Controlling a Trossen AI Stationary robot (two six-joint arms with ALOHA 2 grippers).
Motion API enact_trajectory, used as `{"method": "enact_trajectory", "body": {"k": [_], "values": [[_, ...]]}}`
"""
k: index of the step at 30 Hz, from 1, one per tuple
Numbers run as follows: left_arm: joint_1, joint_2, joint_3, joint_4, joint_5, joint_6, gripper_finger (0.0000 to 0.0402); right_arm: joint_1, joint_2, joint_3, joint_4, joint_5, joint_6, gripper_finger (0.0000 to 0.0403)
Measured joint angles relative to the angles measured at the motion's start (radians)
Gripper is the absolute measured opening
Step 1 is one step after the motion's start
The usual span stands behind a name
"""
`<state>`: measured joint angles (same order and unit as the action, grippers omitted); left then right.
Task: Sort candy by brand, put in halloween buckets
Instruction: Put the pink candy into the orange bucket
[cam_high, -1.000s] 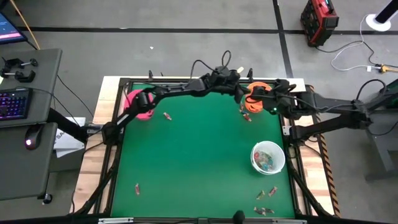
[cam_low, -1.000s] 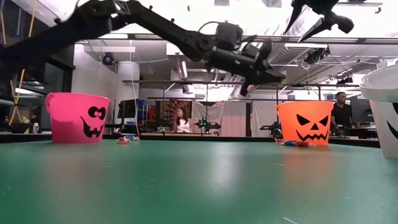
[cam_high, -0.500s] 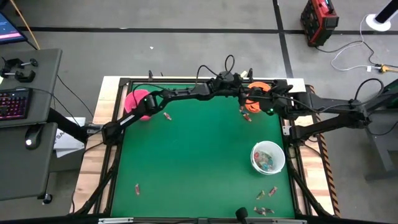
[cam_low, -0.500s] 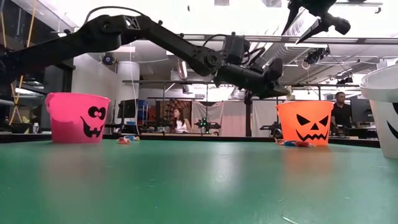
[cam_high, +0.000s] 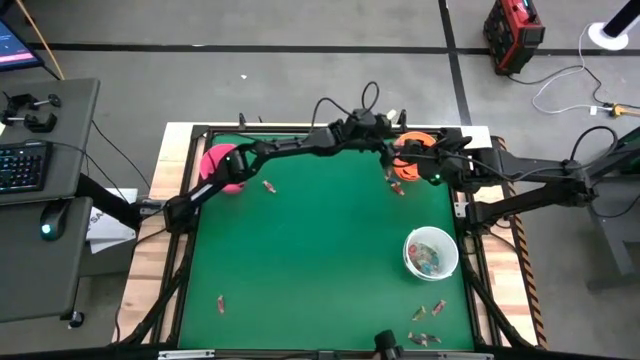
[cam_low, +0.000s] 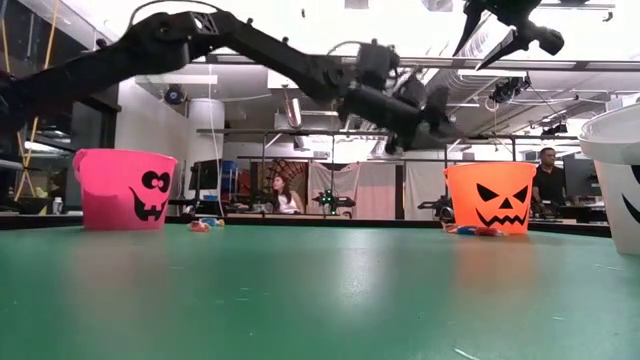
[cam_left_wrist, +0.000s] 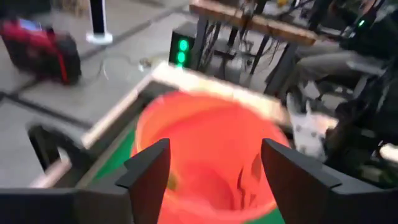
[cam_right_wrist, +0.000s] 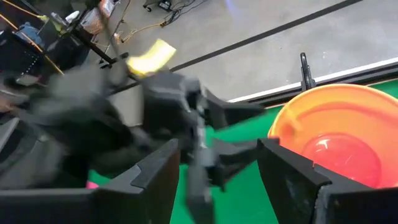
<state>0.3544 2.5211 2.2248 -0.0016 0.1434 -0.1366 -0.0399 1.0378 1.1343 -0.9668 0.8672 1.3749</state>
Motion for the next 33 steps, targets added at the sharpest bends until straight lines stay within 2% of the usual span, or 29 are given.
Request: {"method": "enact_trajectory", "body": {"k": [4, 6, 10, 14, 19, 21, 26, 33], "values": [[0.007, -0.037, 0.002, -0.017, 0.036, -0.006, 0.0254, 0.000, 0.000, 0.000, 0.000, 0.005, -0.014, 0.0206], [0.009, -0.041, 0.001, -0.034, 0.104, -0.042, 0.0254, 0.000, 0.000, 0.000, 0.002, 0.005, -0.014, 0.0206], [0.022, -0.076, -0.001, -0.167, 0.267, -0.124, 0.0253, 0.000, -0.005, 0.000, 0.025, -0.007, -0.049, 0.0206], [0.057, -0.147, 0.001, -0.420, 0.293, -0.045, 0.0253, 0.000, -0.024, 0.000, 0.064, -0.003, -0.106, 0.0206], [0.101, -0.229, -0.001, -0.817, 0.250, 0.100, 0.0252, 0.000, -0.059, 0.000, 0.085, 0.034, -0.188, 0.0206], [0.106, -0.272, -0.023, -0.917, 0.229, 0.145, 0.0252, 0.000, -0.070, 0.000, 0.085, 0.042, -0.214, 0.0206], [0.072, -0.429, -0.227, -0.954, 0.193, 0.202, 0.0252, 0.000, -0.087, 0.000, 0.084, 0.049, -0.272, 0.0206], [0.014, -0.731, -0.737, -0.828, -0.020, 0.302, 0.0252, 0.000, -0.091, 0.000, 0.064, 0.047, -0.288, 0.0206]]}}
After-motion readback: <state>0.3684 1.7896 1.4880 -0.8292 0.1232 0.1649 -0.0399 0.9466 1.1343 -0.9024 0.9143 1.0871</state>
